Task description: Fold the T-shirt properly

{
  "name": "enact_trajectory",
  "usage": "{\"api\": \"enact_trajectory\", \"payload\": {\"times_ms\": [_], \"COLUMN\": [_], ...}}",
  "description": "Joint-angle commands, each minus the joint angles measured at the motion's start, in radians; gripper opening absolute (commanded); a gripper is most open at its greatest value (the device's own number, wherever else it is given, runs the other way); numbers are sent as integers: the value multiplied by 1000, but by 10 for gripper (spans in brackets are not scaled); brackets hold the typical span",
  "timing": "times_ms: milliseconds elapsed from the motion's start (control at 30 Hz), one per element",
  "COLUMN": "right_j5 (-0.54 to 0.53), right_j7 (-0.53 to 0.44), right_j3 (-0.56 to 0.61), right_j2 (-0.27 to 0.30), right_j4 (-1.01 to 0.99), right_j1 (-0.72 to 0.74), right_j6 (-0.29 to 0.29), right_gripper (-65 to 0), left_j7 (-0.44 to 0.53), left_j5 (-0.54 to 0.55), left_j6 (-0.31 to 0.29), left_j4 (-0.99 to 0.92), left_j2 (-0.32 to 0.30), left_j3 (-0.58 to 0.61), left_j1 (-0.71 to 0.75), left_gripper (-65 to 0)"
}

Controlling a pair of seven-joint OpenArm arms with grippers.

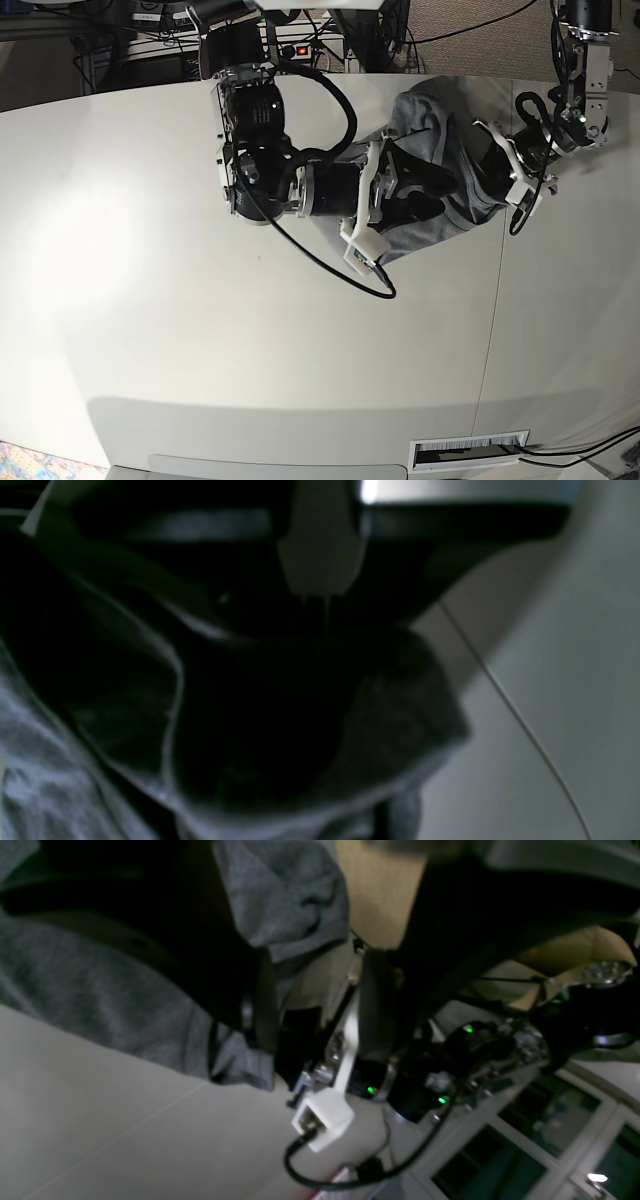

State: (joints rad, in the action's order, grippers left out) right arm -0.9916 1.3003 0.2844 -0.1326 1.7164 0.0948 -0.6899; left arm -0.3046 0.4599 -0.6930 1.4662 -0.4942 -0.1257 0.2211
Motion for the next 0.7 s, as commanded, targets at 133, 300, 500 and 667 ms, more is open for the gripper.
{"api": "enact_trajectory", "payload": {"times_ms": [133, 300, 500, 667], "right_j5": [124, 331, 655, 869], "right_j7": [-22, -39, -232, -360], "right_j3": [2, 2, 2, 2], "right_j2": [-1, 0, 0, 19], "right_j4": [16, 16, 16, 16], "right_j1": [75, 126, 147, 161], "right_j6": [-8, -8, -8, -8], "right_gripper": [-380, -562, -650, -650], "left_j7": [22, -45, -222, -323], "left_j5": [11, -32, -6, -80], "left_j6": [-5, 14, 106, 237], "left_j4": [63, 188, 320, 448], "left_j2": [-63, -139, -154, -154], "left_j3": [-8, -9, -9, -9], "left_j1": [-8, -8, -1, 2], "left_gripper": [-650, -650, -650, -650]}}
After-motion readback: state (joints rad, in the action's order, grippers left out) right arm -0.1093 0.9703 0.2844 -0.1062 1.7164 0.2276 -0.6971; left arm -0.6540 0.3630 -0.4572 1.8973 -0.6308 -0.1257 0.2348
